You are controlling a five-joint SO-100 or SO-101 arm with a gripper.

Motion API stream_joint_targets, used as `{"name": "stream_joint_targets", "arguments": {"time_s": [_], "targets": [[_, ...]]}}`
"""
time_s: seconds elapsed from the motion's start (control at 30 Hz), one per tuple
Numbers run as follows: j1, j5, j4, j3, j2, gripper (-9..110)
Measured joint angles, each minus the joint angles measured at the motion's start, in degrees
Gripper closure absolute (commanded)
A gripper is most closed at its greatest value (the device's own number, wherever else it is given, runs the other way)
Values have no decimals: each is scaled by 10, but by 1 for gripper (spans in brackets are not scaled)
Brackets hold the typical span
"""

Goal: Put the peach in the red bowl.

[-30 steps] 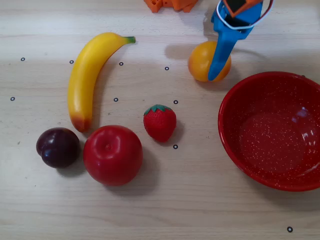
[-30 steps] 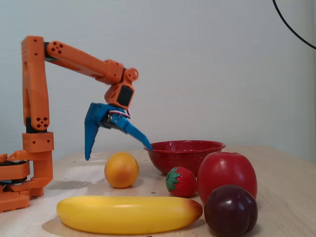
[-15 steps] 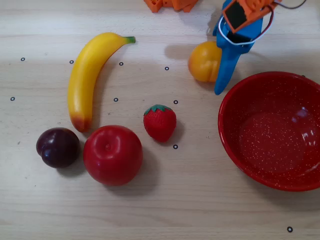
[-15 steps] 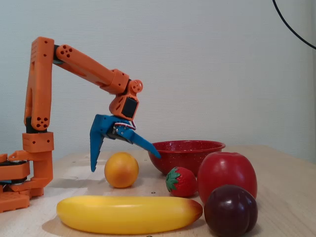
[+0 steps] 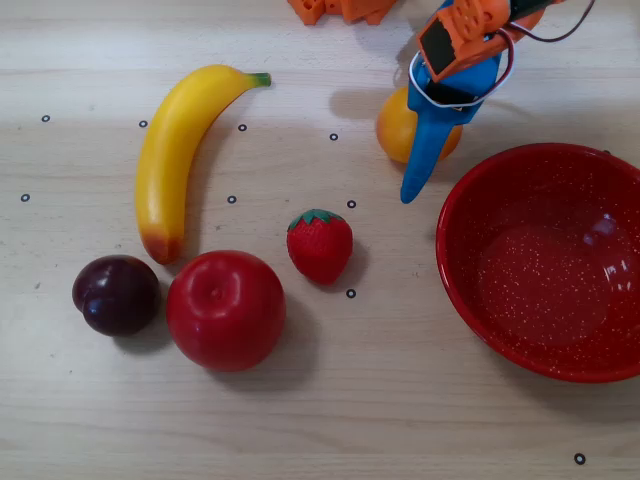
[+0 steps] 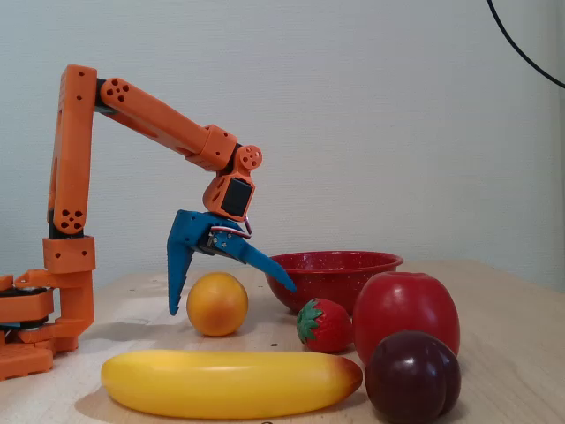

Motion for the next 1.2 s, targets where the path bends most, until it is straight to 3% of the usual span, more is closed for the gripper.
{"name": "stream_joint_targets", "arguments": {"time_s": [1.2], "targets": [[2,23,-25,-23,-72,30]]}}
